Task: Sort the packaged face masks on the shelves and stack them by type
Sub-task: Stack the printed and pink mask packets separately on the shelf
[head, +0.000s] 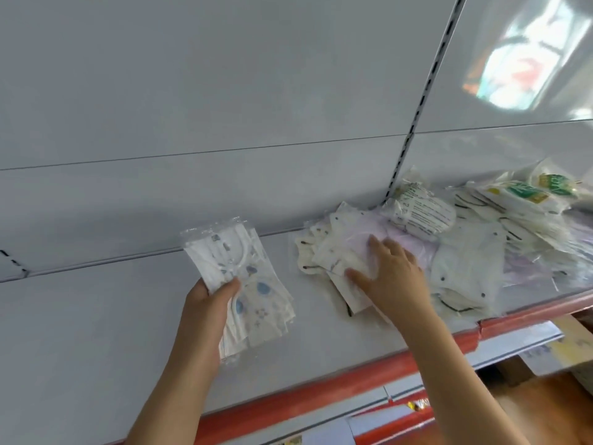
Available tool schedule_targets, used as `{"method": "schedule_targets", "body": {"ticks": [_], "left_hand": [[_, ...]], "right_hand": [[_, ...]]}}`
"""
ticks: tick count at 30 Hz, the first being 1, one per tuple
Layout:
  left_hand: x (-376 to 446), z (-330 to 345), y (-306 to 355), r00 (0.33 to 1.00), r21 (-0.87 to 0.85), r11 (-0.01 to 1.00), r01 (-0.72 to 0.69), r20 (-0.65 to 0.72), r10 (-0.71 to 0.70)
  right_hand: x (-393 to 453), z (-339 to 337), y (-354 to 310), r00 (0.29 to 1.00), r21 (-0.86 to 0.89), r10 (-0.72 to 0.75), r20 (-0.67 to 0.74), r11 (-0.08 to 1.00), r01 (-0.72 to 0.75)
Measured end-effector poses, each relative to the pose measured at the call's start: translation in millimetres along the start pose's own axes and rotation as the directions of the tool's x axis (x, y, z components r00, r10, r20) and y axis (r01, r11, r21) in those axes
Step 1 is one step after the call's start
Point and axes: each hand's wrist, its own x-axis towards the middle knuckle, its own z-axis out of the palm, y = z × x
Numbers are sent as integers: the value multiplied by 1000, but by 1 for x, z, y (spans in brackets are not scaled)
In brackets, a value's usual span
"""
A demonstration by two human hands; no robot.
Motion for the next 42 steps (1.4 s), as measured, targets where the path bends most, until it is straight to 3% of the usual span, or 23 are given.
{"method": "schedule_targets", "body": {"ticks": [2,4,7,10,14,17,19,24,27,29,32,35,38,40,42], "left_hand": [[-5,8,-3,999,19,1000,10,31,-11],[-7,13,-2,999,24,1000,11,52,-12],[-6,17,-1,998,33,999,5,67,-7],[-4,16,1,999,13,1000,6,54,-6],[-4,9,10,1000,-11,1000,-14,22,14],[2,-11,24,991,-55,995,-80,-111,73],[5,-27,34,973,-101,986,-130,-203,108],[2,-46,43,955,-193,962,-192,-264,138],[-2,-46,43,974,-211,962,-173,-184,135],[-5,-45,44,987,-220,963,-155,-84,139],[-10,-37,43,984,-172,975,-141,83,157],[-16,-25,39,953,-31,975,-220,206,222],[-21,-21,38,912,177,925,-337,303,275],[-19,-22,34,895,296,883,-363,373,244],[-19,-25,25,892,446,812,-375,413,185]], "right_hand": [[0,6,13,994,105,-22,-109,994,34],[-2,4,20,976,252,66,-210,968,-11],[-3,-9,30,950,454,170,-261,891,-35],[-9,-20,29,930,569,165,-329,820,56],[-23,-14,1,935,551,-58,-350,794,256],[-27,8,-22,937,532,-240,-254,774,343],[-29,25,-33,902,534,-379,-204,730,427],[-37,39,-55,848,635,-528,-45,640,433],[-46,34,-69,788,592,-614,51,654,471],[-50,27,-73,847,688,-531,-23,607,399],[-49,16,-81,908,869,-415,-61,426,253],[-45,0,-97,851,939,-524,45,313,143],[-43,-10,-111,818,958,-574,48,257,124],[-43,-11,-114,827,978,-560,53,196,70],[-43,-10,-116,825,976,-559,79,214,51]]}}
